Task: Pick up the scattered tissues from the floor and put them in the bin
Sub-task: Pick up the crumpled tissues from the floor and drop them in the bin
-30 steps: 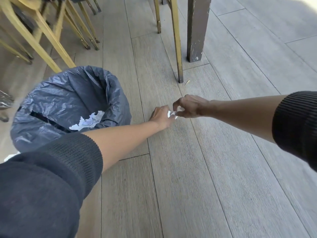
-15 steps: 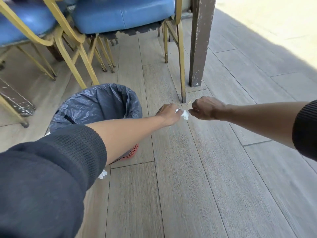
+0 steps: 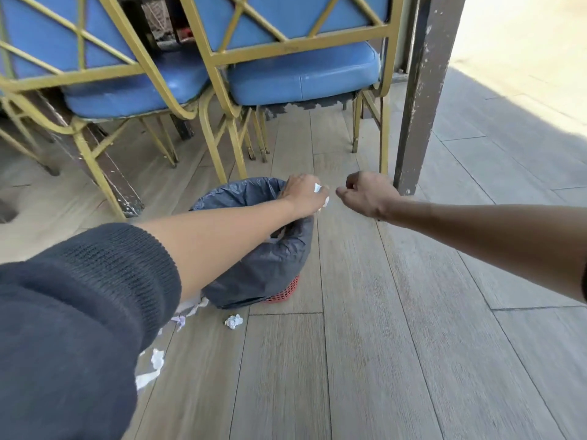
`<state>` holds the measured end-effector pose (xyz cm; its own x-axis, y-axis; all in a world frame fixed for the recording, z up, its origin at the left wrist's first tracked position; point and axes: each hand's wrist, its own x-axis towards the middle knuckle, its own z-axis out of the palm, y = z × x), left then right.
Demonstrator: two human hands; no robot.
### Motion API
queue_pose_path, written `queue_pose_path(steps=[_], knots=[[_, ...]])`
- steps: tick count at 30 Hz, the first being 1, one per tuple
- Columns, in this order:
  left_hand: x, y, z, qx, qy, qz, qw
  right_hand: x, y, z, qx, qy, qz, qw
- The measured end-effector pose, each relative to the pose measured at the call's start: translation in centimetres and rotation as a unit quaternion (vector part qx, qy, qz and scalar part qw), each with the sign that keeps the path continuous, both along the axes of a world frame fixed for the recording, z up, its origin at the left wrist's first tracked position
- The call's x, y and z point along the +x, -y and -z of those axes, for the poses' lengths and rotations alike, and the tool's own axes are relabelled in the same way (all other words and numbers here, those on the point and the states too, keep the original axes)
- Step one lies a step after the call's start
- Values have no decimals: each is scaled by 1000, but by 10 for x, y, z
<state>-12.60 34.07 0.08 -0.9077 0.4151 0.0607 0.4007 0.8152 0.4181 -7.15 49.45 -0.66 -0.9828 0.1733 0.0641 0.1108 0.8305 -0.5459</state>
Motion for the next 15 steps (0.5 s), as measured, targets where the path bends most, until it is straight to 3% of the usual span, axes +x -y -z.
queue_pose_path(steps=[6, 10, 15], knots=[[2, 80, -22, -27, 0, -48, 998, -22, 65, -21, -108, 34, 13, 993], [-2, 124, -22, -37, 16, -95, 995, -34, 102, -32, -269, 131, 27, 954], [-16, 155, -16, -80, 82, -107, 988, -44, 133, -38, -338, 198, 14, 920]])
